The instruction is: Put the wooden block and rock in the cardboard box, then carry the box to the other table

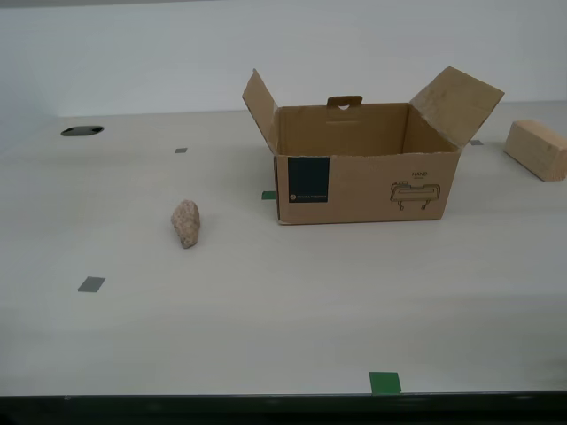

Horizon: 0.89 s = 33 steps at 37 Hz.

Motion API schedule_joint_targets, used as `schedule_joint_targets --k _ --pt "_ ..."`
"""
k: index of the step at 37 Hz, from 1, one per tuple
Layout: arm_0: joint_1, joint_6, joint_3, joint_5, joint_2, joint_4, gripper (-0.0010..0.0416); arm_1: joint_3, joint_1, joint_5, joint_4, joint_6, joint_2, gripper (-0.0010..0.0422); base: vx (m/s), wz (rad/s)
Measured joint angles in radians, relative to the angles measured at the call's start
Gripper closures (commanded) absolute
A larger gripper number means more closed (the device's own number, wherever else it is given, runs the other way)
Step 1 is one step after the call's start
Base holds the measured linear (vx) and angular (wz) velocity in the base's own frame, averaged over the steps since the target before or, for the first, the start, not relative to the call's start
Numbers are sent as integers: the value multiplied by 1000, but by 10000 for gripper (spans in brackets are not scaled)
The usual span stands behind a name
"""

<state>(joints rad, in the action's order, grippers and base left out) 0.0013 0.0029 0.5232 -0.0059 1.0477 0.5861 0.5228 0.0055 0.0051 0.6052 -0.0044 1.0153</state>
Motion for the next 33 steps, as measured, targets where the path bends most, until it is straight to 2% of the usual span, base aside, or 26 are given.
schedule_joint_targets --k 33 --pt "0 0 0 0 0 0 405 0 0 0 -8 0 0 412 0 0"
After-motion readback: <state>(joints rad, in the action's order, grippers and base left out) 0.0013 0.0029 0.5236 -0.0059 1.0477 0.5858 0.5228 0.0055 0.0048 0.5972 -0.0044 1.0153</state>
